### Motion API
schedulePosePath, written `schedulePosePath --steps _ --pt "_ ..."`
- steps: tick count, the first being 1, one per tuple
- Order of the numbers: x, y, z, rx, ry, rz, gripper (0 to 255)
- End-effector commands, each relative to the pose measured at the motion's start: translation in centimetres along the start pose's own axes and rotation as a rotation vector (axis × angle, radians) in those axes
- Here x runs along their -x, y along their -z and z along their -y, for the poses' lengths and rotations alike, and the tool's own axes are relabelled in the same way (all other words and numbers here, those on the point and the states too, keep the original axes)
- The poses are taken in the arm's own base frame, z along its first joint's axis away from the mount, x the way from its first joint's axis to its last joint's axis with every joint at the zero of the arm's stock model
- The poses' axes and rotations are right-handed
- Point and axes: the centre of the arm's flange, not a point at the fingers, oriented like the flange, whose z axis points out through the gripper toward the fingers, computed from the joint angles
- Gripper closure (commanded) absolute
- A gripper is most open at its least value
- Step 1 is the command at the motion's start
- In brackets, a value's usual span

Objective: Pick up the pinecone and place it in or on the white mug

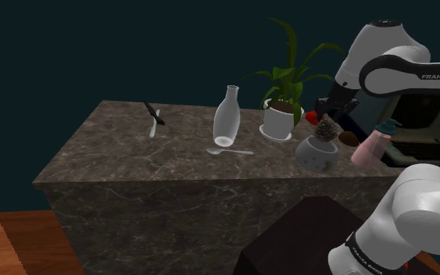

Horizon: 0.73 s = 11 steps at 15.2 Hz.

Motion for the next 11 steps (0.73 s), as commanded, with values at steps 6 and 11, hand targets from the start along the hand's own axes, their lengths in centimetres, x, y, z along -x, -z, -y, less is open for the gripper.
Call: schedulePosePath --steps 6,11 --pt "0.64 -1.84 0.26 -0.001 0.000 -0.001 255" --pt "0.70 -1.70 0.21 -0.001 0.000 -0.001 0"
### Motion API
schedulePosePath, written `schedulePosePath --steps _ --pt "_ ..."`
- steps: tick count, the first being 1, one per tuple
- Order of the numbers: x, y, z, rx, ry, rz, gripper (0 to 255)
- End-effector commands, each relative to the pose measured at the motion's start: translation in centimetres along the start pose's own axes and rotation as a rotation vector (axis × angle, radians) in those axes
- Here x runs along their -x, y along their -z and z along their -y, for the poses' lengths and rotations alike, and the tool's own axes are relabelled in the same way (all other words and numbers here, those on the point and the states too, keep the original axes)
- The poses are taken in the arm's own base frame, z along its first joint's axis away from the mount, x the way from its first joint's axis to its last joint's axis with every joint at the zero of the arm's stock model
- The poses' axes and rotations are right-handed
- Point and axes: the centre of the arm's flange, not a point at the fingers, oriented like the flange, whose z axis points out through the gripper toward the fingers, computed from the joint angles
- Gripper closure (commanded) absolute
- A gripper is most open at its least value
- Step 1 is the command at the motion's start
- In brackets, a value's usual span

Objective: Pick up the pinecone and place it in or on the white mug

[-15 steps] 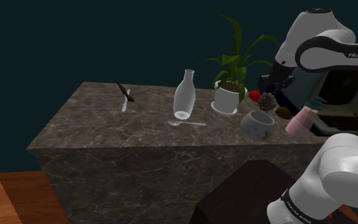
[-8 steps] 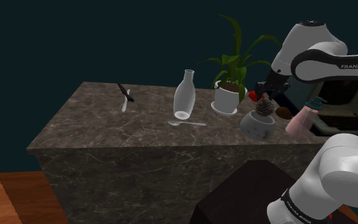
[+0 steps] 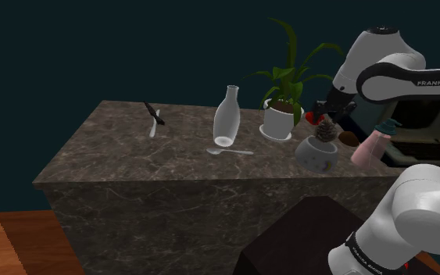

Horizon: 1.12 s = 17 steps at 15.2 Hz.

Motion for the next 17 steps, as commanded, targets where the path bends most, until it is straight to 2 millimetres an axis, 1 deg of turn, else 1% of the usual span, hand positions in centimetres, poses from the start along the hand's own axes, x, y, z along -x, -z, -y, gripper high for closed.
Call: schedulePosePath --steps 1,5,8,9,17 --pt "0.2 -0.5 0.1 0.007 0.001 0.015 0" --pt "0.3 -0.5 0.0 0.007 0.001 0.015 0" --pt "0.2 3.5 0.0 0.007 0.001 0.015 0" --pt "0.2 4.5 0.0 0.007 0.001 0.015 0" --pt "0.2 4.5 0.0 0.007 0.001 0.015 0"
